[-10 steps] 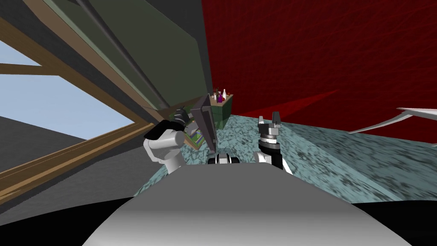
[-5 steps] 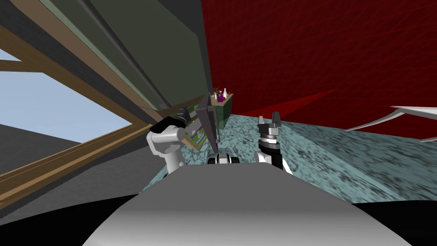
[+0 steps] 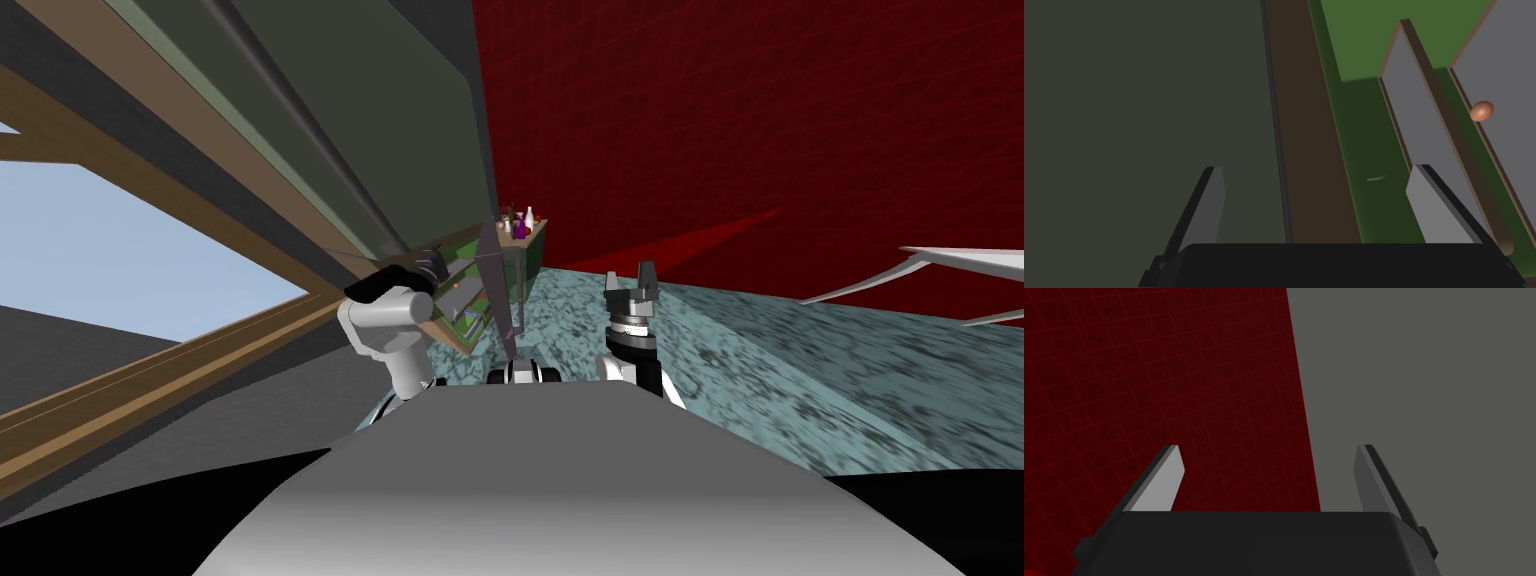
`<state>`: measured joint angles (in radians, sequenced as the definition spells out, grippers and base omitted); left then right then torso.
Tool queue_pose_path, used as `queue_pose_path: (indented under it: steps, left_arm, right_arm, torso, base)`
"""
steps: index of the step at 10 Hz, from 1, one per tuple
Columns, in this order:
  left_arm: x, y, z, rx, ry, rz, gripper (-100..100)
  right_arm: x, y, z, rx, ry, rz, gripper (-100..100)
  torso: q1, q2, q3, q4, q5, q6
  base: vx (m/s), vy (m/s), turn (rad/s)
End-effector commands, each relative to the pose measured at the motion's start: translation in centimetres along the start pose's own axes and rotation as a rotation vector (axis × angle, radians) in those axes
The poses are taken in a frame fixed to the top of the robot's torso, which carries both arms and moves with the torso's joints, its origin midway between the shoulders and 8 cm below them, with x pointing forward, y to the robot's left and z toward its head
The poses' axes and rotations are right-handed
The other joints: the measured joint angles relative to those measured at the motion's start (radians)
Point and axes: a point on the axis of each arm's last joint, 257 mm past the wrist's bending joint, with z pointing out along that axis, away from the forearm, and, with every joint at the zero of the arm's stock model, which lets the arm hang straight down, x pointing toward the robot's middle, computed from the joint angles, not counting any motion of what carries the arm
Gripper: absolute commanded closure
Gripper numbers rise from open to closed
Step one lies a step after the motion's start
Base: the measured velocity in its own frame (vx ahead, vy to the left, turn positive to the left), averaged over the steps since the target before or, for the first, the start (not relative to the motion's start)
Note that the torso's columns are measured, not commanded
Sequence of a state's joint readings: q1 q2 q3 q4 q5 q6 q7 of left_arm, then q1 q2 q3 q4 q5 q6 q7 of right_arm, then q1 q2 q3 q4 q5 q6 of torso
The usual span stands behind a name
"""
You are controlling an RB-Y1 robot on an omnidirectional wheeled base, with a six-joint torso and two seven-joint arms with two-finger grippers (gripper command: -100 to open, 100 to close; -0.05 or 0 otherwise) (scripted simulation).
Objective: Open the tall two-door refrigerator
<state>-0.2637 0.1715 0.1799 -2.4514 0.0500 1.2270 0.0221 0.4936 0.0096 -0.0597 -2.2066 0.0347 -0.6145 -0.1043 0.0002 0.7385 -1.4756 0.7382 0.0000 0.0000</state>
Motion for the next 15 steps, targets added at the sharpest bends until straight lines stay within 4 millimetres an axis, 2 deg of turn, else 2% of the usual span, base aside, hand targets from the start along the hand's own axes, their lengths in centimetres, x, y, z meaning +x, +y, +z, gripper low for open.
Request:
queue_pose_path:
  steps: [1,15]
  left_arm:
    - [0.9,-0.7,0.0,-0.007,0.021,-0.012,-100]
    - [6.3,-2.5,-0.6,-0.116,0.160,-0.093,-100]
  right_arm:
    - [0.0,0.0,0.0,0.000,0.000,0.000,0]
    - [0.0,0.0,0.0,0.000,0.000,0.000,0]
  torso:
    - [0.000,0.000,0.000,0.000,0.000,0.000]
    - [0.001,0.000,0.000,0.000,0.000,0.000]
  base:
    - [0.013,0.101,-0.040]
    - [0.009,0.102,-0.041]
